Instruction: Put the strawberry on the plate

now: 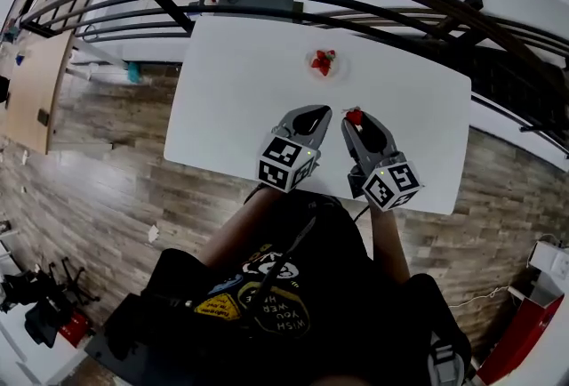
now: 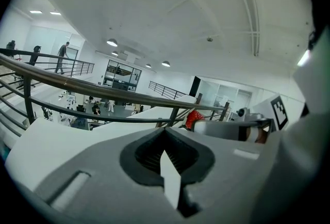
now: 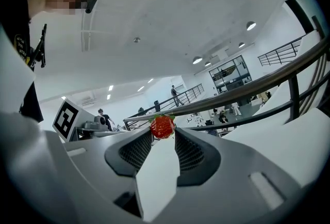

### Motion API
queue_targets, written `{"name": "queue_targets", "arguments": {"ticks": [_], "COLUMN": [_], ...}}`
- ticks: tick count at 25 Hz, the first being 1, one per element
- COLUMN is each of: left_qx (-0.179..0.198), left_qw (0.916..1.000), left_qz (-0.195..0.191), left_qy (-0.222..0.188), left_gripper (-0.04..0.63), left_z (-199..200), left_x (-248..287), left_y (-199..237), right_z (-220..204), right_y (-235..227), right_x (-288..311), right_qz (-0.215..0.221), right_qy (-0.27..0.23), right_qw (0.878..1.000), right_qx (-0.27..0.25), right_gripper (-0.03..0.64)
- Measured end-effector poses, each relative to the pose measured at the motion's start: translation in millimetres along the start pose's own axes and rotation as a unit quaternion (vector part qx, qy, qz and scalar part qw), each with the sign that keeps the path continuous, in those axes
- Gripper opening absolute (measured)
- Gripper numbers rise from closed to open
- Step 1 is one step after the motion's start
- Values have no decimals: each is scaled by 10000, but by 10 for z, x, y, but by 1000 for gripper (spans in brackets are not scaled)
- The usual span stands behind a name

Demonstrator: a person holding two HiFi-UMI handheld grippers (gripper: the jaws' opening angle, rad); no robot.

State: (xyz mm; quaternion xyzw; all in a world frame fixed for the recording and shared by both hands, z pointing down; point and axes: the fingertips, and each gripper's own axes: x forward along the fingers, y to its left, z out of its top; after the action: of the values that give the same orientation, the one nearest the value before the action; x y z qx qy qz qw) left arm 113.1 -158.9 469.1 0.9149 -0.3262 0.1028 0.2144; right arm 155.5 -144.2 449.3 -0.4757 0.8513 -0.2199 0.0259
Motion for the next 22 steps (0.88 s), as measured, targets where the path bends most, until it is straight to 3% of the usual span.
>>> {"name": "queue_targets", "arguments": {"ticks": [12, 22], "left_qx": [-128, -225], "left_qw": [9996, 9994], "left_qz": [217, -51], "left_qy": [149, 254], "left_gripper": [0, 0], "left_z": [-40, -101], "left_x": [220, 399], "left_y": [467, 1025], "right_z": [-137, -294], "right_y": [-284, -455], "right_x": [389, 852], "right_qz": [-107, -533], "right_qy": [289, 454], "right_qw": [9995, 9975], "right_qx": [45, -66], "right_gripper": [146, 146]}}
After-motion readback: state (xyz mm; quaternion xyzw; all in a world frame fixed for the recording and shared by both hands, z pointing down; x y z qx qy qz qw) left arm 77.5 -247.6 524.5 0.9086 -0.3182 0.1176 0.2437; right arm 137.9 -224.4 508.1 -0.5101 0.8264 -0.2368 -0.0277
